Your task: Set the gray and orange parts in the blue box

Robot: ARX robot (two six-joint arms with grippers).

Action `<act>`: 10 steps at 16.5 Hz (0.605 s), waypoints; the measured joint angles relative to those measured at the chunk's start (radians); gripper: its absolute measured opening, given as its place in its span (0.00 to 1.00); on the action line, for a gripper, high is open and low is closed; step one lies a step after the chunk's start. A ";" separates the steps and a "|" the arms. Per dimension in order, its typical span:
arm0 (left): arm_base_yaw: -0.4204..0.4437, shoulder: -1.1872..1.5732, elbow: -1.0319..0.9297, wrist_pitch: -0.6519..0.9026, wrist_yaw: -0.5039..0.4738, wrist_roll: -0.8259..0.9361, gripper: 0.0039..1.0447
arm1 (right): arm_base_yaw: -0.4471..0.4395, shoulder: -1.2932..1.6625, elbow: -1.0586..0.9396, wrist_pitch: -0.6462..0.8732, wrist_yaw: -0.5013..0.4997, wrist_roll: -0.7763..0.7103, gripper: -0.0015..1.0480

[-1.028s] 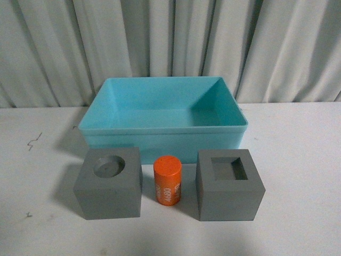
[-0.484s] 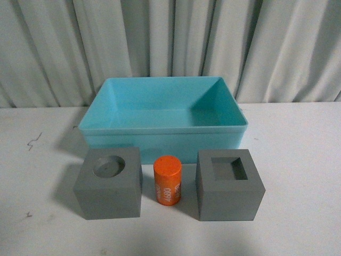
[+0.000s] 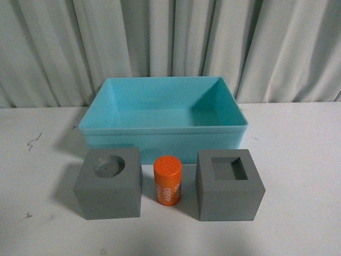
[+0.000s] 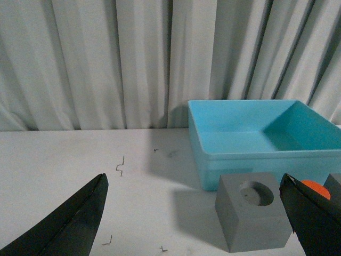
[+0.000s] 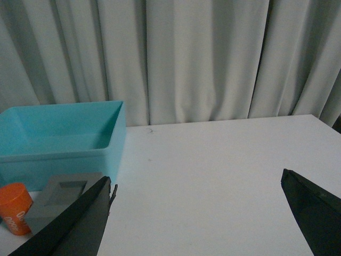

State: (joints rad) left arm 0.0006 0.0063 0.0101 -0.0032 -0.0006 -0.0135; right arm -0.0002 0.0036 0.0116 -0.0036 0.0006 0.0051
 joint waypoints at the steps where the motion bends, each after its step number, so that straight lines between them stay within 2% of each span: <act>1: 0.000 0.000 0.000 0.000 0.000 0.000 0.94 | 0.000 0.000 0.000 0.000 0.000 0.000 0.94; 8: 0.000 0.000 0.000 0.000 0.000 0.000 0.94 | 0.003 0.006 0.005 -0.032 0.016 0.008 0.94; 9: 0.000 0.000 0.000 0.000 -0.002 0.000 0.94 | 0.053 0.138 0.099 -0.259 0.159 0.087 0.94; 10: 0.000 0.000 0.000 0.000 0.002 0.000 0.94 | 0.039 0.275 0.163 -0.346 0.202 0.135 0.94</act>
State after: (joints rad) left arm 0.0006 0.0063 0.0101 -0.0036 0.0013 -0.0132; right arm 0.0383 0.2783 0.1741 -0.3500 0.2028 0.1406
